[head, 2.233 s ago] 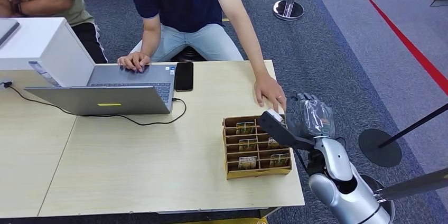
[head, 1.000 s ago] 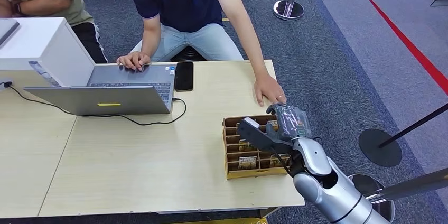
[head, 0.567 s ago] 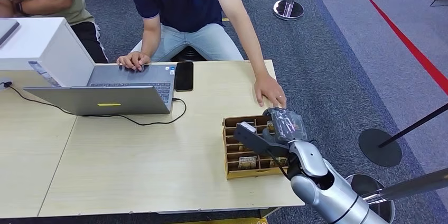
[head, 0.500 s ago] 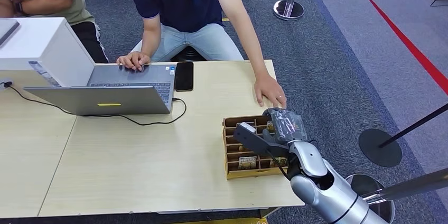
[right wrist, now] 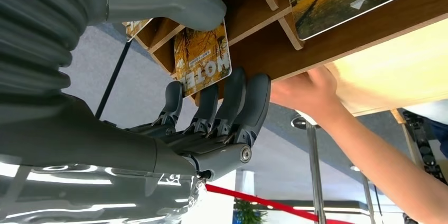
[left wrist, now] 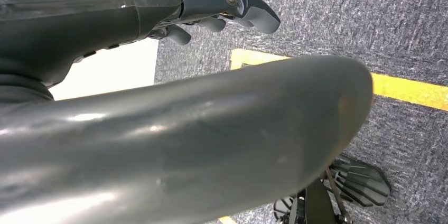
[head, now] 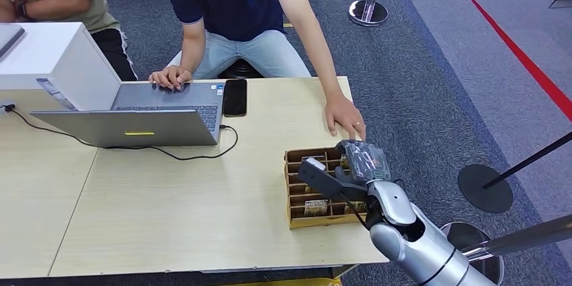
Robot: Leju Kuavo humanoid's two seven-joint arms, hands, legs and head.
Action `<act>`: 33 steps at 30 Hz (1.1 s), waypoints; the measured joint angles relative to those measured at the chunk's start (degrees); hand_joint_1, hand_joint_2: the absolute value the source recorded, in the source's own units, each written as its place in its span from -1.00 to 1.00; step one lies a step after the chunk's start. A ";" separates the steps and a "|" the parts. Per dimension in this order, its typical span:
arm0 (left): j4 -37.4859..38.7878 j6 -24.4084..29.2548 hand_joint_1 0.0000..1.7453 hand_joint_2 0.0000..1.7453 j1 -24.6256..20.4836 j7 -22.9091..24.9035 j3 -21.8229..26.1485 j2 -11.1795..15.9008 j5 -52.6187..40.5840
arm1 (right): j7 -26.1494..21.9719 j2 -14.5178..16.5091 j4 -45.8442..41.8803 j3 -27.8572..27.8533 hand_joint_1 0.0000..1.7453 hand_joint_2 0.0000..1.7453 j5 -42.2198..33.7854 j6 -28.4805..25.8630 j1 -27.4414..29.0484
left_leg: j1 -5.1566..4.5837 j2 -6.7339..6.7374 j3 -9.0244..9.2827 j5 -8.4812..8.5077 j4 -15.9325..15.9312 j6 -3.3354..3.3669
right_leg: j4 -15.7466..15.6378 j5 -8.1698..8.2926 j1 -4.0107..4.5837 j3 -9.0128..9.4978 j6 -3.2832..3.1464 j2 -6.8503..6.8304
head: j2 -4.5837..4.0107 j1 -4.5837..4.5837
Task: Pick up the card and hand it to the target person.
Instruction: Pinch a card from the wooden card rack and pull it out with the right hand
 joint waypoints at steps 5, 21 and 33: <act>0.00 0.00 -1.00 -1.00 0.00 -0.10 -0.02 0.00 0.19 | 0.00 0.00 0.62 0.09 0.00 1.00 -0.16 0.11 -0.39 | 0.00 0.00 0.00 0.00 0.00 0.00 | 0.00 0.00 0.00 0.00 0.00 0.00 | 0.00 -0.01; 0.00 -0.43 -1.00 -1.00 0.02 -1.42 -0.85 -0.15 1.32 | 0.07 -1.01 1.19 -1.39 0.08 1.00 3.48 4.98 -0.71 | 0.00 0.01 0.01 0.00 0.00 0.00 | 0.00 0.00 0.00 -0.01 0.00 0.01 | 0.00 0.01; 0.00 -0.35 -1.00 -1.00 0.02 -1.69 -1.05 -0.22 1.60 | 0.07 -1.09 1.19 -2.34 0.09 1.00 3.27 5.04 -0.71 | 0.00 0.01 0.01 0.00 0.00 0.00 | 0.00 0.00 0.00 0.00 0.00 0.01 | 0.00 0.00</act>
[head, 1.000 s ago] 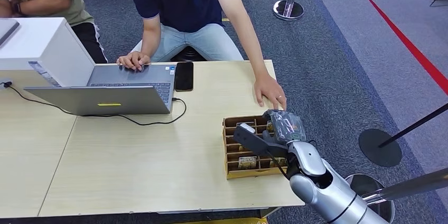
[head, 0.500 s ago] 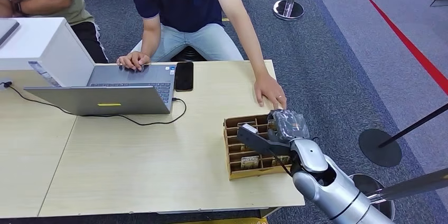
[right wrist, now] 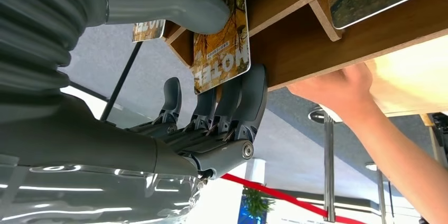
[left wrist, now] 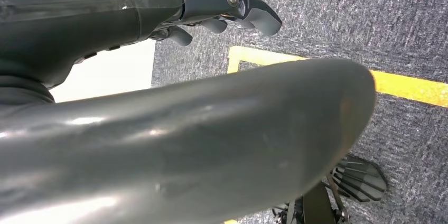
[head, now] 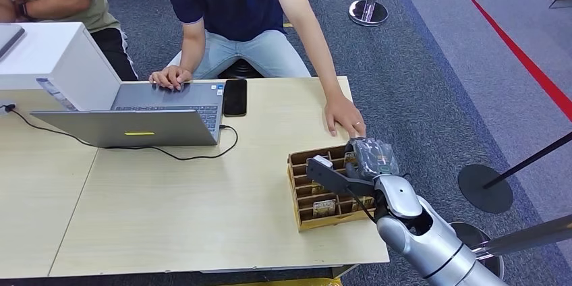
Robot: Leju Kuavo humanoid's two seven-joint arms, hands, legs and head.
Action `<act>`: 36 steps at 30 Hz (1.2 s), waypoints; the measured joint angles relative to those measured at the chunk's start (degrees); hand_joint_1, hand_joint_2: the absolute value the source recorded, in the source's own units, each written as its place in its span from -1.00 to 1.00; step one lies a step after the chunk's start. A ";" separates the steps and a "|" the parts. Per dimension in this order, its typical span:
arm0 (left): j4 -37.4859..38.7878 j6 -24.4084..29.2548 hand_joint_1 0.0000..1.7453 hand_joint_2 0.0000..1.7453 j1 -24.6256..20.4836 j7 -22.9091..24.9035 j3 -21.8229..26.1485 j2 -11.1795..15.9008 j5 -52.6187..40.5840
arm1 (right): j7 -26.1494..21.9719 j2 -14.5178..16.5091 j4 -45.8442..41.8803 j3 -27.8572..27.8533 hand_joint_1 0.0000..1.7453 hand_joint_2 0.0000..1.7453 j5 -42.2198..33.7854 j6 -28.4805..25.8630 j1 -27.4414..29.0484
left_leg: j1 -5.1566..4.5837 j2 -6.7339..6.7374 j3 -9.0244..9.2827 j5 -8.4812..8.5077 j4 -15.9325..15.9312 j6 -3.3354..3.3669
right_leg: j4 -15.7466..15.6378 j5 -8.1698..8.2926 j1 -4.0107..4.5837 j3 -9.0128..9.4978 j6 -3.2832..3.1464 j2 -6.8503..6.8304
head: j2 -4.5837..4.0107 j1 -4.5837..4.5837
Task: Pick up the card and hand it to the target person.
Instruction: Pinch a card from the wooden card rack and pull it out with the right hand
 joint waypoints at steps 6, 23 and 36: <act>0.00 -0.14 -1.00 -1.00 0.00 -0.15 -0.03 -0.06 0.00 | 0.00 0.00 0.00 0.00 0.09 1.00 -0.37 -0.01 -0.01 | 0.00 0.00 0.00 0.00 0.00 0.00 | 0.00 0.00 0.00 0.00 0.00 0.00 | 0.00 0.00; 0.46 -0.13 -1.00 -1.00 0.00 -0.32 -0.29 -0.17 0.28 | 0.00 -0.02 -0.04 0.00 0.46 1.00 -0.78 -0.26 -0.70 | 0.00 0.00 0.00 0.00 0.00 0.00 | 0.00 0.00 0.00 0.00 0.00 0.00 | 0.00 -0.01; 0.46 -0.81 -1.00 1.00 0.00 -1.09 -0.29 -0.19 0.42 | 0.00 -0.13 -0.55 -0.04 0.72 1.00 -2.01 -0.15 -0.91 | 0.00 0.00 0.03 0.02 0.00 -0.02 | 0.00 0.01 0.00 0.01 -0.01 0.03 | 0.00 -0.01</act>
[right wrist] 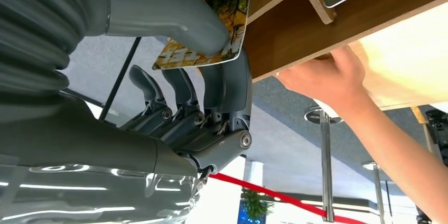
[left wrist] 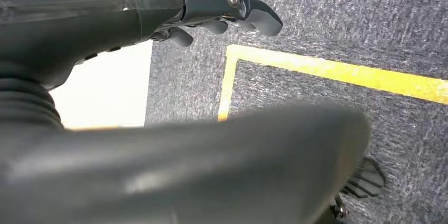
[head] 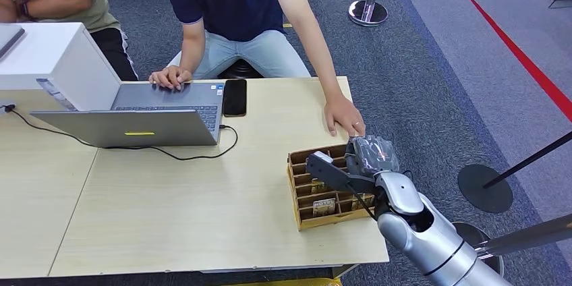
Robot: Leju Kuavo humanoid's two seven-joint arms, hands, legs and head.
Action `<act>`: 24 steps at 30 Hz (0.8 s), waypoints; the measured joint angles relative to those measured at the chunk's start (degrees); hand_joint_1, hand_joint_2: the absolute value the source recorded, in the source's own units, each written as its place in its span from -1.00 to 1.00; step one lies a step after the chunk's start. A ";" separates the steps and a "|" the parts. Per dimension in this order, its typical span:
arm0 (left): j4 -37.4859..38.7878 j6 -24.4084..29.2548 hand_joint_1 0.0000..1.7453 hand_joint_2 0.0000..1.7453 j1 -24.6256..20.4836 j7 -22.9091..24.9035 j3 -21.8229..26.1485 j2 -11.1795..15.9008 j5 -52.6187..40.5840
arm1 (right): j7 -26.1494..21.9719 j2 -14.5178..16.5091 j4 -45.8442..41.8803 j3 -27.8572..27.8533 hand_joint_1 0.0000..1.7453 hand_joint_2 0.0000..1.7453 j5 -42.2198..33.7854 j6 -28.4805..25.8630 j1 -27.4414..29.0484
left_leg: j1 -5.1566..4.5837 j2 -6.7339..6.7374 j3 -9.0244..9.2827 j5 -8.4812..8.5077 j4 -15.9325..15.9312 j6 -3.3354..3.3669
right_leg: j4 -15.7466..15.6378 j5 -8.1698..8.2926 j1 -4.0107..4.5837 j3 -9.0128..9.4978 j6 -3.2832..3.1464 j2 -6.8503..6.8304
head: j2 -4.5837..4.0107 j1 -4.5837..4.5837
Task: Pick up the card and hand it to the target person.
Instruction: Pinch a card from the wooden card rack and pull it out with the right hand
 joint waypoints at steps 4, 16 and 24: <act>0.00 -0.17 -1.00 1.00 0.00 -0.02 0.00 0.00 0.02 | 0.00 0.00 -0.03 0.00 0.72 1.00 -0.30 0.10 -0.07 | 0.00 0.00 0.00 0.00 0.00 0.00 | 0.00 0.00 0.00 0.00 0.00 0.00 | 0.00 0.00; 0.00 -0.32 -1.00 1.00 0.00 -0.02 0.00 0.00 0.02 | 0.00 0.00 -0.07 0.00 0.78 1.00 -0.33 0.13 -0.08 | 0.00 0.00 0.00 0.00 0.00 0.00 | 0.00 0.00 0.00 0.00 0.00 0.00 | 0.00 0.00; 0.00 -0.74 -1.00 1.00 0.00 -1.25 -0.02 -0.04 0.49 | 0.00 -0.22 -0.27 0.11 0.78 1.00 -1.37 -1.53 -0.12 | 0.00 0.00 -0.01 0.00 0.00 -0.01 | 0.00 0.00 0.00 0.00 0.00 0.00 | 0.00 0.00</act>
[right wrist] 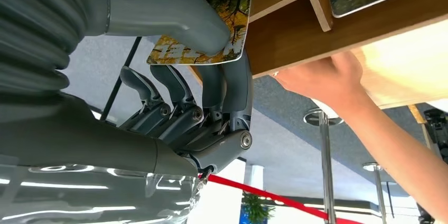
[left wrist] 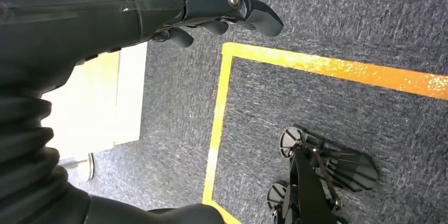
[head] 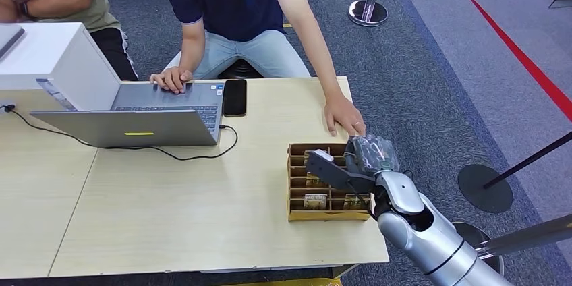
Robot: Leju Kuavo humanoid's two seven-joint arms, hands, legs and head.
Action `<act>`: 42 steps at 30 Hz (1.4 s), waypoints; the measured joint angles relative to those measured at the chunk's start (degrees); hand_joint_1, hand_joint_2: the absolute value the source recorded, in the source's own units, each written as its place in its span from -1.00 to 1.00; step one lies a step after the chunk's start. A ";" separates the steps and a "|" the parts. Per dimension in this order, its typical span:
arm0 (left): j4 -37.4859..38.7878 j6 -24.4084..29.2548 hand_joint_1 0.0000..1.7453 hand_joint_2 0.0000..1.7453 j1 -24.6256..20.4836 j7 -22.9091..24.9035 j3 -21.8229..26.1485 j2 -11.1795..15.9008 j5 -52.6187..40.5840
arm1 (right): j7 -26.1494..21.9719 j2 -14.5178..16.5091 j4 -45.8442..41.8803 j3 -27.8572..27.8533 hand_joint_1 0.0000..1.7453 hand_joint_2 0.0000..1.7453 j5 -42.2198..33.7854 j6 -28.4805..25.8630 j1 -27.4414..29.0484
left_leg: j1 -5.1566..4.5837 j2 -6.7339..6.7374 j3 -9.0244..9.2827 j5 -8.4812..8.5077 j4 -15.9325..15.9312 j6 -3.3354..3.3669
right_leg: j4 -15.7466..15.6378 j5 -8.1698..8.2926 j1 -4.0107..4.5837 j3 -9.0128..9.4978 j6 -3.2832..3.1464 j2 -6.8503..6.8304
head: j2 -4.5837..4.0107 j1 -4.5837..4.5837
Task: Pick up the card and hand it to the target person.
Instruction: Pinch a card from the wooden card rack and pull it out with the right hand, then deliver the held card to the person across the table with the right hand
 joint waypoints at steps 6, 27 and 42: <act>0.00 0.23 -1.00 1.00 -0.01 0.05 0.00 0.01 0.49 | -0.07 -0.58 -1.53 0.91 0.78 1.00 -1.34 -5.30 -0.90 | 0.00 0.00 0.00 0.00 0.00 0.00 | 0.00 0.00 0.00 -0.01 0.00 0.02 | 0.00 0.01; 0.00 -0.29 -1.00 1.00 -0.04 1.23 -1.50 0.78 -0.10 | -4.23 -1.15 -8.34 2.69 0.78 1.00 -3.49 -12.57 -6.72 | 0.01 0.00 -0.04 0.00 0.00 0.00 | 0.01 0.00 0.00 -0.01 0.00 0.02 | 0.00 0.01; 0.00 -2.49 -1.00 1.00 -0.40 1.25 -5.31 0.92 -2.48 | -14.18 3.91 13.28 6.13 0.78 1.00 -8.98 -20.26 -18.89 | 0.01 -0.07 -0.09 0.04 0.00 -0.03 | 0.04 0.00 0.01 -0.02 -0.01 -0.08 | 0.00 0.01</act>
